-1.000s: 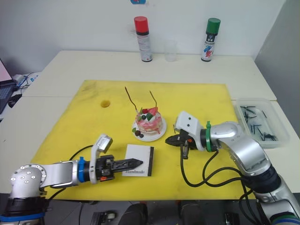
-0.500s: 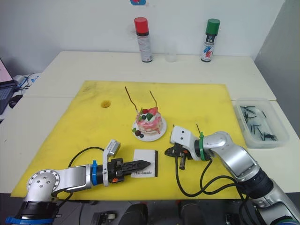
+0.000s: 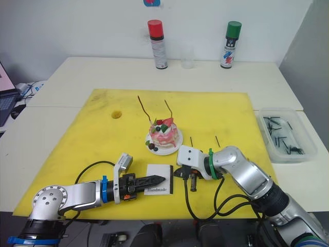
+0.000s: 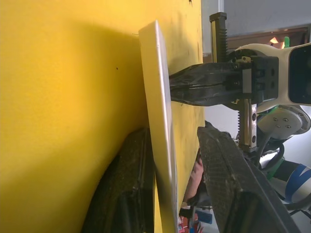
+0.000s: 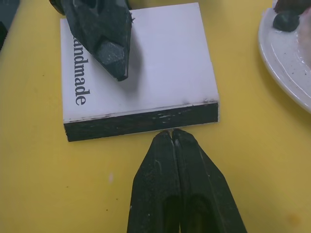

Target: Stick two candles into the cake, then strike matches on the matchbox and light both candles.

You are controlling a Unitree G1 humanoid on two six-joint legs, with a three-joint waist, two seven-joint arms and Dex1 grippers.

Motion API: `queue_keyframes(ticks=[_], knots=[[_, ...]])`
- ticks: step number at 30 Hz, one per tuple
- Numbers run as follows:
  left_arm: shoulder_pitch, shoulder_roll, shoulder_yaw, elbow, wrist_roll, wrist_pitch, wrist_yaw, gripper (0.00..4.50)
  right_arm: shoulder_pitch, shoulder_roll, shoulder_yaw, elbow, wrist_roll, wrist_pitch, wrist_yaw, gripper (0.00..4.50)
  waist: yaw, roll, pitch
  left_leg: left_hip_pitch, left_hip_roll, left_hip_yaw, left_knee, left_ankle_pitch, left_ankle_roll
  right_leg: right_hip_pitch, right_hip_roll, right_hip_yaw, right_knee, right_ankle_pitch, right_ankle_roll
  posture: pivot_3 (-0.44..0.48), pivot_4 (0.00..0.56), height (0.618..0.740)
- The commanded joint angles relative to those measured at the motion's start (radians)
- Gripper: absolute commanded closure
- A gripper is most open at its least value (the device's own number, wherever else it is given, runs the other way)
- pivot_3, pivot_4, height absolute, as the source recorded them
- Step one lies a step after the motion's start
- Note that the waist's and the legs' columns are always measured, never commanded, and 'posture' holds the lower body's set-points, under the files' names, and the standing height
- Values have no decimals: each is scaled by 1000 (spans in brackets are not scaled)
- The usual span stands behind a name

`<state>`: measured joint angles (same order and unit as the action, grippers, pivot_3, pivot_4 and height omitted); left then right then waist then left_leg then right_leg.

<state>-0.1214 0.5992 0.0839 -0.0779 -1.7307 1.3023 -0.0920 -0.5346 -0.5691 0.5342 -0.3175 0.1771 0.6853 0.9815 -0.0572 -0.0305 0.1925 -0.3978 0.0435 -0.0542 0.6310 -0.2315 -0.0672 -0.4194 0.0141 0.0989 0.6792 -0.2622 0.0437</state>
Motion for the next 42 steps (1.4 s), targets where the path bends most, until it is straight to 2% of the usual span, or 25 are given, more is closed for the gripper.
queue_keyframes(ticks=[1,24,27,31,38,42], knots=[[31,-1,-39,2,39,8,4,2787,-3,10,1,-38,0,-8,5,4500,0,0,0,0,0,0,0,0,0,0,0,0,0,0,0,0,150,740],[25,-12,-50,3,124,14,-12,2787,4,13,-10,-37,1,4,4,4500,0,0,0,0,0,0,0,0,0,0,0,0,0,0,0,0,150,740],[24,-15,-56,8,163,12,-16,3383,3,12,-15,-43,5,11,3,4500,0,1,-1,0,0,0,0,0,0,0,0,0,0,0,0,0,150,740],[30,-32,-58,9,188,12,-25,4466,-2,30,-36,-55,16,42,-21,4500,0,6,-5,0,0,0,0,0,0,0,0,0,0,-1,-1,0,150,740],[47,-50,-38,-3,169,16,-33,4466,-33,43,-112,-104,50,104,-50,4500,0,9,-8,1,-1,0,0,0,0,1,0,1,-1,-3,-5,0,150,740],[48,-35,-21,-40,114,22,-64,4466,-20,-28,-197,-180,78,128,-49,4500,1,9,-8,0,-1,0,0,0,0,0,0,1,-1,-3,-5,0,150,740]])
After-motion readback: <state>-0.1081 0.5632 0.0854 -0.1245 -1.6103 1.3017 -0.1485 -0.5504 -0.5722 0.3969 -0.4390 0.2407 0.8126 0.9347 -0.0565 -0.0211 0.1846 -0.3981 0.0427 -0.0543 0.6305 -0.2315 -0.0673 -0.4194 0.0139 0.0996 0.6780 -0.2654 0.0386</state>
